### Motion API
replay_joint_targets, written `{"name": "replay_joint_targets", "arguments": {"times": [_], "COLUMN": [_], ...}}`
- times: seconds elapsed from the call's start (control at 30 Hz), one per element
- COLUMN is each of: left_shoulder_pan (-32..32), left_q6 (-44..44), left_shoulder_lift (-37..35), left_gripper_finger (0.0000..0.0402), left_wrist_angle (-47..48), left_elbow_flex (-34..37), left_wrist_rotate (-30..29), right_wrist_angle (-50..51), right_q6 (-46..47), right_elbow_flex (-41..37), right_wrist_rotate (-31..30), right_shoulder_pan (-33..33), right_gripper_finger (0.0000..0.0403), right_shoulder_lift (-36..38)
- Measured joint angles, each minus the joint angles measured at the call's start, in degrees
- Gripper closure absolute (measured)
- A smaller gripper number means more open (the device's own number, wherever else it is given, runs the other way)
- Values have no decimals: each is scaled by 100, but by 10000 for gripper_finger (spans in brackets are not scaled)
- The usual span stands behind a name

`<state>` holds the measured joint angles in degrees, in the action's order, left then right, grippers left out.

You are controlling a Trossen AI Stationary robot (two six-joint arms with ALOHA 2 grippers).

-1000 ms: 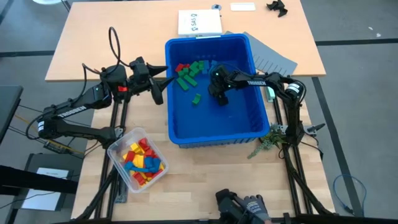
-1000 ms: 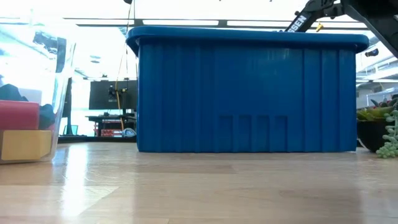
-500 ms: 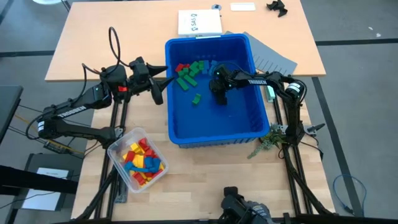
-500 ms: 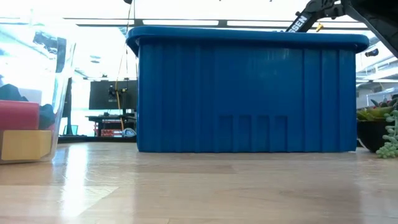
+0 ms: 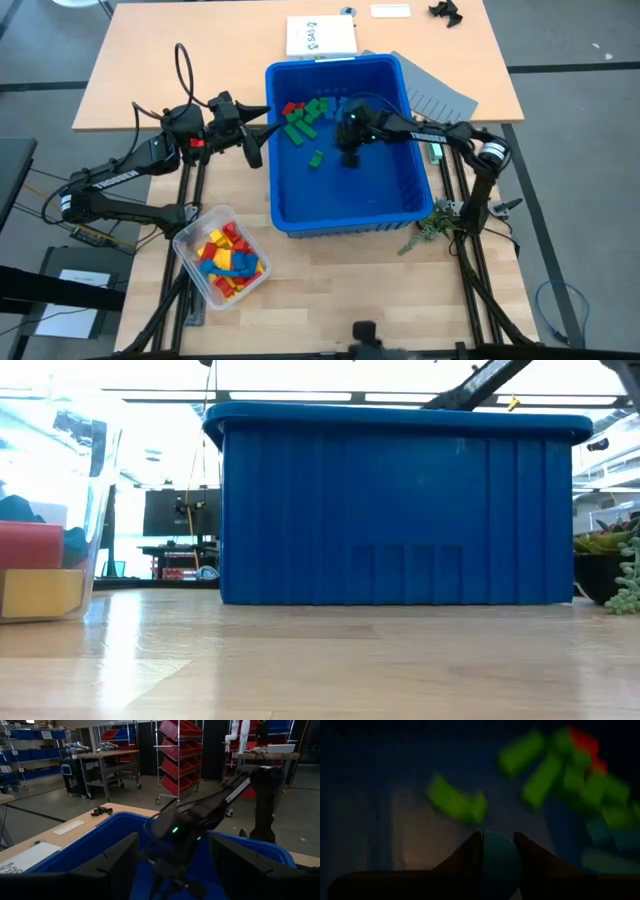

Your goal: Sort Items/Unsort Items

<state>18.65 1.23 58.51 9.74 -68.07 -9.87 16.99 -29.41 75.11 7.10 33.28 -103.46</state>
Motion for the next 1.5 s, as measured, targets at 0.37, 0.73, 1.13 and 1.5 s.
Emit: {"name": "replay_joint_targets", "arguments": {"times": [0.37, 0.73, 1.13, 1.5], "left_shoulder_pan": [-1, 0, 0, -1], "left_q6": [-1, -1, 1, 1], "left_shoulder_lift": [0, 1, 1, 0], "left_gripper_finger": [154, 153, 153, 154], "left_wrist_angle": [-1, -6, -2, -1], "left_elbow_flex": [0, 0, 0, 0], "left_wrist_rotate": [0, 0, 0, 0], "right_wrist_angle": [-1961, -4020, -3928, -3094], "right_q6": [2608, 3713, 3881, 4222], "right_elbow_flex": [4, 121, 2148, 3762], "right_wrist_rotate": [1282, 1099, 1210, 1726], "right_shoulder_pan": [-1417, -2789, -3443, -3517], "right_gripper_finger": [315, 315, 315, 315], "right_shoulder_lift": [497, 180, -1346, -2635]}}
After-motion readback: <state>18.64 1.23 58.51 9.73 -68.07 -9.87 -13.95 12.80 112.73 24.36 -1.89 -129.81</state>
